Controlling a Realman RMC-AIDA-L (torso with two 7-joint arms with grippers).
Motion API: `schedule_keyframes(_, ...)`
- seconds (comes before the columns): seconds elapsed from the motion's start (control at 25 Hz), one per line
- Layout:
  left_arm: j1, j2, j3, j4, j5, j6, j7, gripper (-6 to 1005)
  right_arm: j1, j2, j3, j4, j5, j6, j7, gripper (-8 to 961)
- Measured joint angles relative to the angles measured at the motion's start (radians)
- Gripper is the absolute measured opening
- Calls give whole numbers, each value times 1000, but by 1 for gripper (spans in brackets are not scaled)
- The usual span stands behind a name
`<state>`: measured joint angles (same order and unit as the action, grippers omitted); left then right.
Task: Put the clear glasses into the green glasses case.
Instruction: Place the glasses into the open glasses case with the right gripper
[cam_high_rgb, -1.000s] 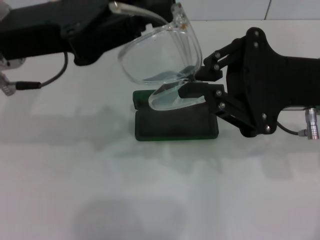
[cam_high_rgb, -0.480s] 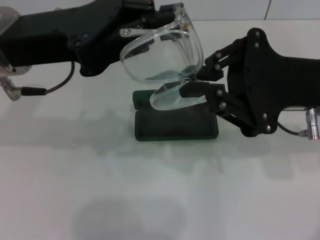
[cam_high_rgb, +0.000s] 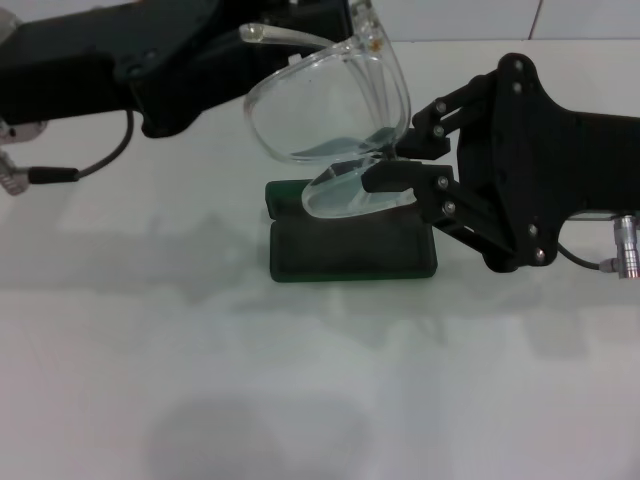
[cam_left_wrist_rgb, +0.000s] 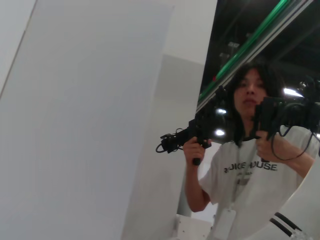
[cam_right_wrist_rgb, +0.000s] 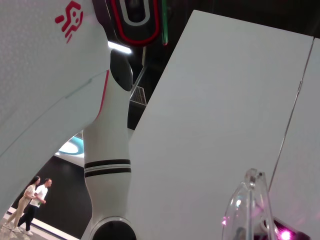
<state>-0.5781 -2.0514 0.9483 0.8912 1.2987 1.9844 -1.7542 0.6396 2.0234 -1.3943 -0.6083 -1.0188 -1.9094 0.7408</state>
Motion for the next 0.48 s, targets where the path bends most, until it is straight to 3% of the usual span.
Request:
schedule_keyframes(0.24, 0, 8, -24, -15, 5, -2, 2, 85, 0, 0, 0, 0, 0, -1, 0, 69)
schedule_keyframes(0.48, 0, -3, -3, -18, 2, 2, -3, 85, 0, 1, 1, -1, 0, 3, 0, 69)
